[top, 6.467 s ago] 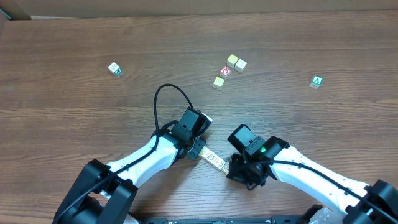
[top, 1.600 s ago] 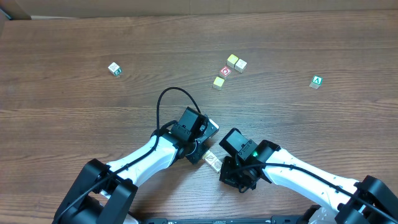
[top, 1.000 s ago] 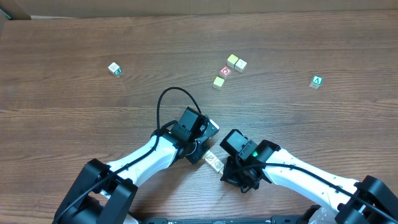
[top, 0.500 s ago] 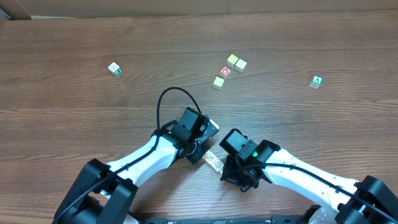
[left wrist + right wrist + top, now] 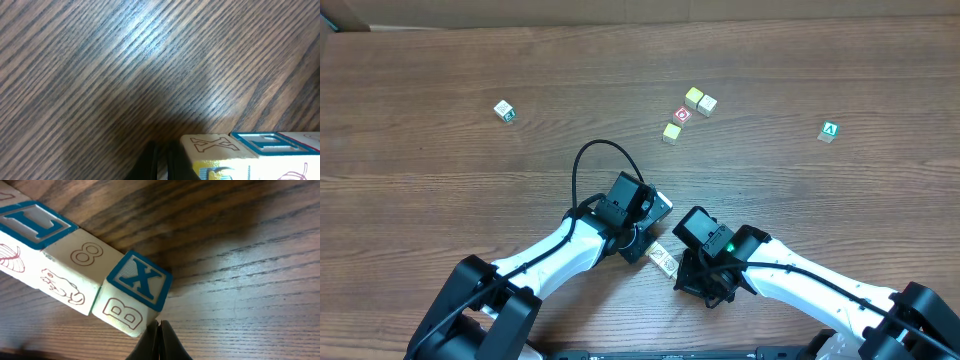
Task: Flip 4 blocks
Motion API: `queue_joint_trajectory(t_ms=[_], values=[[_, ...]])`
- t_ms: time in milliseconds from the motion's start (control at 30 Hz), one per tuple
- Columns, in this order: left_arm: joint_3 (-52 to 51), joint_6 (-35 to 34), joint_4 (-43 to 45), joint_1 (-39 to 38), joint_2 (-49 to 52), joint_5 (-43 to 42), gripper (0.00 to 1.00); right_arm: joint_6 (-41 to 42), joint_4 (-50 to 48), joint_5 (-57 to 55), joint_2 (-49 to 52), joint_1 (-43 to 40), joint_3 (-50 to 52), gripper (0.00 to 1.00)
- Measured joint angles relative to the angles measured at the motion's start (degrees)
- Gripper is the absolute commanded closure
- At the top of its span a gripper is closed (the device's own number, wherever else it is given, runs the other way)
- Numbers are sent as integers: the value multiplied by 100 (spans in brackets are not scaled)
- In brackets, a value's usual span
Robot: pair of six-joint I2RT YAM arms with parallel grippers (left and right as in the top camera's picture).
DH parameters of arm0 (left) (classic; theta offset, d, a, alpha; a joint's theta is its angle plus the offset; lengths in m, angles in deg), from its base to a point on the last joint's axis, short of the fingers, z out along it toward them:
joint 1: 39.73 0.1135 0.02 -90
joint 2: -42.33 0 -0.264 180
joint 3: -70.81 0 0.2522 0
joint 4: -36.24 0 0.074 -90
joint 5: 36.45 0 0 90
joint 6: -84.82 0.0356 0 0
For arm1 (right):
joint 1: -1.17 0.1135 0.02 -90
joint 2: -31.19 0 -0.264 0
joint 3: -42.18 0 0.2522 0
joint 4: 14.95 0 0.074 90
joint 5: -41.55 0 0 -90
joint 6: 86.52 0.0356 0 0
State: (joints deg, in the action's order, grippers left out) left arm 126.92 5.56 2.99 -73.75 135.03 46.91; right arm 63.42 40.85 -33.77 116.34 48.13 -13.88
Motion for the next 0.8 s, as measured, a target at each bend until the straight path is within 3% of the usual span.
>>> queue_joint_trajectory(t_ms=[800], values=[[0, -2, 85, -52, 22, 46, 96, 52, -118, 234, 0, 258, 0, 96]])
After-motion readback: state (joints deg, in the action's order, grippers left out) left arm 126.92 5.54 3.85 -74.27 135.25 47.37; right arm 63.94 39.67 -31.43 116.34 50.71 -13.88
